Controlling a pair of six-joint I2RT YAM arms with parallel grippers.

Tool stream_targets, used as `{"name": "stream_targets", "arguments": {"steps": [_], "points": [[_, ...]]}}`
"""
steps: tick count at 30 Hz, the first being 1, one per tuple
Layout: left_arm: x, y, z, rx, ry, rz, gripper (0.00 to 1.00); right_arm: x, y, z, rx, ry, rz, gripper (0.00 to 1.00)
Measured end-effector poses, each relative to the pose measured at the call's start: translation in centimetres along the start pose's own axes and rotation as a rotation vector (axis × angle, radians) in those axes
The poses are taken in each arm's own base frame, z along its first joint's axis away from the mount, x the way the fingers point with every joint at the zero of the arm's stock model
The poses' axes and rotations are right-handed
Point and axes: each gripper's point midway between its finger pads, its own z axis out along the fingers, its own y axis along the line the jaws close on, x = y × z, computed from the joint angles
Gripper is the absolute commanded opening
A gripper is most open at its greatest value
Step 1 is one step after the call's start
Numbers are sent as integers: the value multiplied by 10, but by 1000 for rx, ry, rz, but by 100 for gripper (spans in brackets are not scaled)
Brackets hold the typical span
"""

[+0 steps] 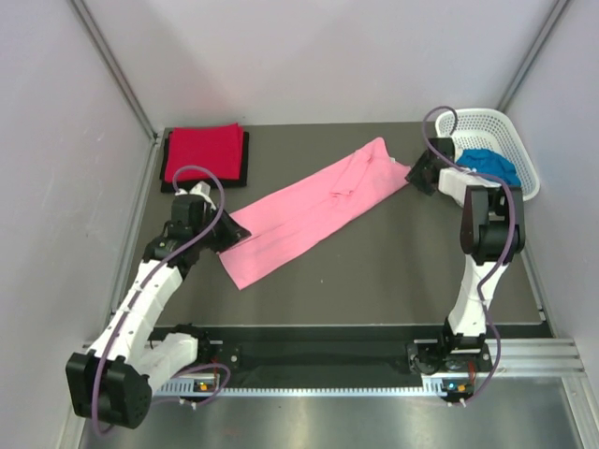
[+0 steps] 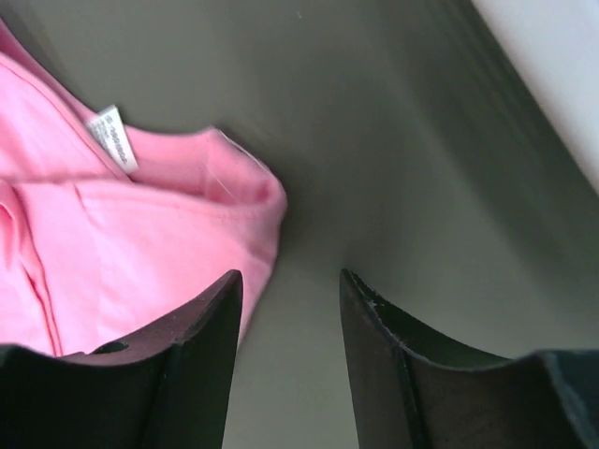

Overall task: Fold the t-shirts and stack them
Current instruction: Fold the tshirt

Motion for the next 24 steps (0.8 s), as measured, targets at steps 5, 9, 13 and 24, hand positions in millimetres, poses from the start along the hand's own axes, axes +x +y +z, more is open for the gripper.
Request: {"name": "stream_targets", "arguments": {"steps": [5,9,13,24], "points": [[5,-3,0,16,28,-6,21,-9,7,10,-24,-26,3,38],[5,-1,7,-2,50,-14,21,-16,7,19,-33,-33,12,16],[0,-2,12,-10,53,-12,22,-24,7,28,-39,-32,25,0],[-34,-3,53,-86,76,92,27,-74,55,77,-148,-66,-14,1]]}}
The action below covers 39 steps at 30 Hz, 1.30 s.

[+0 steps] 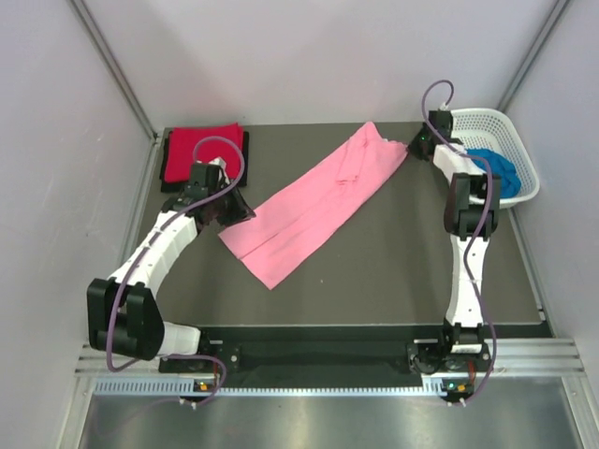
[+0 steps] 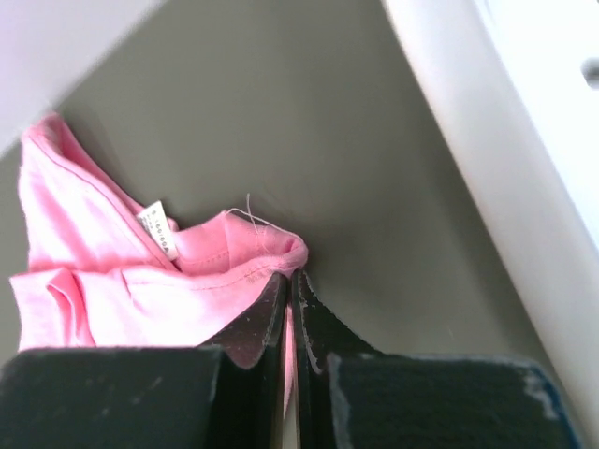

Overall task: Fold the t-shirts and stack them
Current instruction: Fold the tshirt

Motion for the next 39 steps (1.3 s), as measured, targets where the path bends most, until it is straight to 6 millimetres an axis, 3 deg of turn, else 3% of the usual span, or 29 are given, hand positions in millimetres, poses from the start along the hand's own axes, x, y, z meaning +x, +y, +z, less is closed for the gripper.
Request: {"name": "stream_targets", "arguments": {"steps": [4,5,9,13,18,20,22,27,30,35,39], "points": [[-15,6,9,-41,-6,41,28,-14,11,13,-25,-11,-3,21],[-19,8,10,-51,-7,48,28,-12,10,12,-20,-2,-5,33],[-43,14,10,-65,-20,71,28,-2,4,-1,3,31,-9,43],[-67,5,2,-38,-66,130,30,16,-4,-54,51,93,15,47],[-64,-5,3,43,-45,144,28,45,9,-163,21,90,92,46],[-51,0,8,76,3,123,27,77,21,-202,-14,109,118,46],[-38,10,14,83,42,99,28,124,39,-234,-65,151,122,47],[-8,33,26,63,126,49,28,250,68,-283,-129,343,141,47],[-3,35,29,86,150,27,27,310,79,-304,-129,442,170,47],[-9,52,28,56,118,-13,27,368,123,-329,-195,503,215,47],[-20,73,22,25,71,-83,27,407,149,-331,-210,538,254,46]]}}
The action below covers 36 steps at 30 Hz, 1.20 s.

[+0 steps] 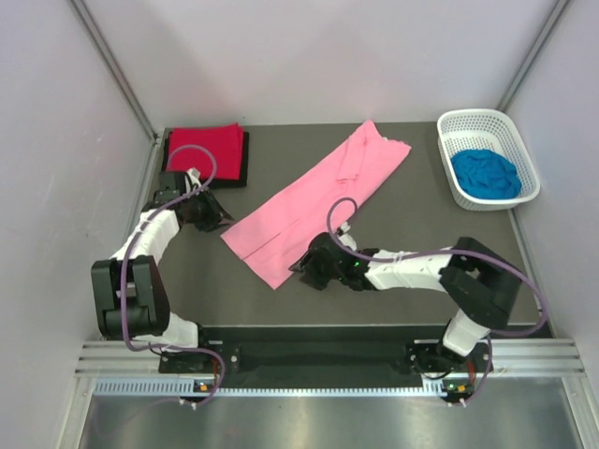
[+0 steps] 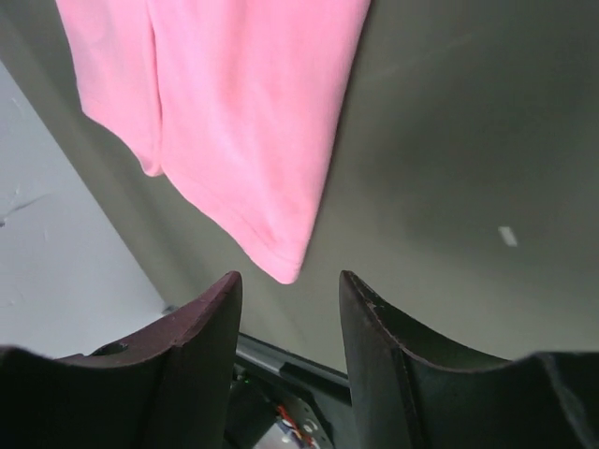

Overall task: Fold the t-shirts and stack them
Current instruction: Fold the tshirt

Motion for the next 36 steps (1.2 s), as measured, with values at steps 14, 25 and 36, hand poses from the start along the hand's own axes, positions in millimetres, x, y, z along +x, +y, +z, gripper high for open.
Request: {"name": "stream_targets", "arguments": {"steps": [14,25,36], "points": [[-4,0,-3,33,-24,-42,28,60,16,43,-10,44,60,44],[-7,-5,-5,52,-38,-45,28,66,10,49,34,43,107,37],[-7,-6,-7,59,-41,-42,28,73,9,59,54,58,109,0]]}}
